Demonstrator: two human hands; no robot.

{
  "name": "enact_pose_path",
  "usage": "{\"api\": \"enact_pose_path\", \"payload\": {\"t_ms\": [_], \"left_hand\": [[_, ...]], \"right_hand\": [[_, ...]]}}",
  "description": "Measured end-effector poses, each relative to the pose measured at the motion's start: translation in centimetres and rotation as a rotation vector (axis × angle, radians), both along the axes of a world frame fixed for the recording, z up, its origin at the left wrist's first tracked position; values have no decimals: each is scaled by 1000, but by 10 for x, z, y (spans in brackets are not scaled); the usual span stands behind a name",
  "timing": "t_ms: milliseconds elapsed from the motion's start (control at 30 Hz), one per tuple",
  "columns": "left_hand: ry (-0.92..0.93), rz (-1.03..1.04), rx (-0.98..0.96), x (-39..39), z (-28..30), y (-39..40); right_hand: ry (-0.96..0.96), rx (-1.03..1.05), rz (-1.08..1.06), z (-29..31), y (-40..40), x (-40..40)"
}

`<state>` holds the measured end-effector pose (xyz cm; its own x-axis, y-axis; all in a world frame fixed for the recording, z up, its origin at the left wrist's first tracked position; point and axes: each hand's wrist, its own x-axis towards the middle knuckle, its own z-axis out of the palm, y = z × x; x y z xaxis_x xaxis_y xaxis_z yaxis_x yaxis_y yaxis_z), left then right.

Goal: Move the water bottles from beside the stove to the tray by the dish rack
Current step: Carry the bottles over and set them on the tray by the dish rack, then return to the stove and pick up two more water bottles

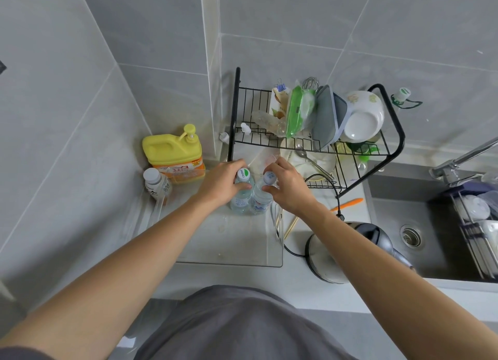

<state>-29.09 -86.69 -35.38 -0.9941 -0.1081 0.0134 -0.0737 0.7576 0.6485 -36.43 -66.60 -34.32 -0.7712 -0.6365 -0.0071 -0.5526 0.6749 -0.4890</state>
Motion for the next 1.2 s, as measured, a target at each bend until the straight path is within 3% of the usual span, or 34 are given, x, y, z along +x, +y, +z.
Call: {"api": "enact_pose_path", "payload": {"t_ms": [300, 433, 667, 900, 1200], "left_hand": [[-3, 86, -117, 24, 6, 0], [177, 92, -332, 43, 21, 5], [302, -118, -361, 17, 70, 51], [319, -377, -437, -15, 123, 183], [447, -720, -408, 6, 158, 464]], "right_hand": [[-41, 83, -32, 7, -1, 12], [-65, 54, -111, 14, 5, 26], [201, 15, -320, 56, 51, 53], [290, 78, -587, 105, 193, 84], [301, 115, -1055, 133, 449, 200]]}}
